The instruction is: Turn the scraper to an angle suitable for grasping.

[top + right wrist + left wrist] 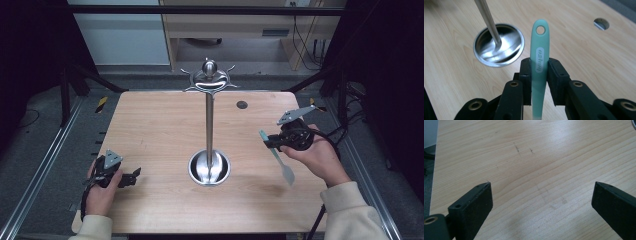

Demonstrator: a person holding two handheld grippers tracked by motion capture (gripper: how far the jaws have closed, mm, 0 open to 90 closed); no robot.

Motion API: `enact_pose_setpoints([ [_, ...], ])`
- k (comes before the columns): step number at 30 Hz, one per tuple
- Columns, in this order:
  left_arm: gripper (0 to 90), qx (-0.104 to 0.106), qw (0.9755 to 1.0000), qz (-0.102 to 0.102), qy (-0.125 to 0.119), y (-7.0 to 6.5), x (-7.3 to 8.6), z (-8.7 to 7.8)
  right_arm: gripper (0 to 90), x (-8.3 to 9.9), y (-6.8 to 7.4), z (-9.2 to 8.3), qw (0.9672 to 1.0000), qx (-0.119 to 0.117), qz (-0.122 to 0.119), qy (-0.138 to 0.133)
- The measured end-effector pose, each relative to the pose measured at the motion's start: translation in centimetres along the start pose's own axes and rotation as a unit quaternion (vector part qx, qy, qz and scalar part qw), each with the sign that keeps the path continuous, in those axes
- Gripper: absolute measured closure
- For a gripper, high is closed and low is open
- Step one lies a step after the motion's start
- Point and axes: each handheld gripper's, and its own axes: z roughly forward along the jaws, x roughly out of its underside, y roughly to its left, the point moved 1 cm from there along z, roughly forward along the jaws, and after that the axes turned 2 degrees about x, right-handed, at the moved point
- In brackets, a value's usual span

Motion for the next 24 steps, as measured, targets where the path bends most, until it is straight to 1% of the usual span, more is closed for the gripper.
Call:
enact_pose_setpoints([
  [1, 3.3, 0.0, 1.0, 0.0, 0.0, 0.0, 0.0, 0.0, 74.7, -0.1, -0.1, -0.4, 0.9999, 0.001, 0.001, -0.015],
  [2, 3.3, 0.0, 1.0, 0.0, 0.0, 0.0, 0.0, 0.0, 74.7, -0.1, -0.1, -0.4, 0.9999, 0.001, 0.001, -0.015],
  [3, 3.3, 0.0, 1.0, 0.0, 0.0, 0.0, 0.0, 0.0, 74.7, -0.2, -0.1, -0.5, 0.9996, 0.0, 0.002, -0.027],
  [5, 3.3, 0.0, 1.0, 0.0, 0.001, 0.0, 0.0, 0.0, 74.7, -0.4, -0.2, -1.0, 0.9991, 0.001, 0.002, -0.042],
  [9, 3.3, 0.0, 1.0, 0.0, 0.001, 0.0, 0.0, 0.0, 74.7, -0.7, -0.2, -1.6, 0.9979, 0.0, 0.001, -0.064],
  [12, 3.3, 0.0, 1.0, 0.001, 0.001, 0.0, 0.0, 0.0, 74.7, -1.0, -0.2, -2.2, 0.9964, -0.001, 0.002, -0.085],
  [15, 3.3, 0.0, 1.0, 0.001, 0.001, 0.0, 0.0, 0.0, 74.7, -1.3, -0.2, -2.7, 0.9941, -0.013, 0.005, -0.108],
  [16, 3.3, 0.0, 1.0, 0.001, 0.001, 0.0, 0.0, 0.0, 74.7, -1.4, -0.1, -2.9, 0.9936, -0.016, 0.008, -0.111],
  [24, 3.3, -0.001, 1.0, 0.001, 0.001, 0.0, 0.0, 0.0, 74.7, -2.2, 0.2, -3.9, 0.9898, -0.017, 0.002, -0.141],
])
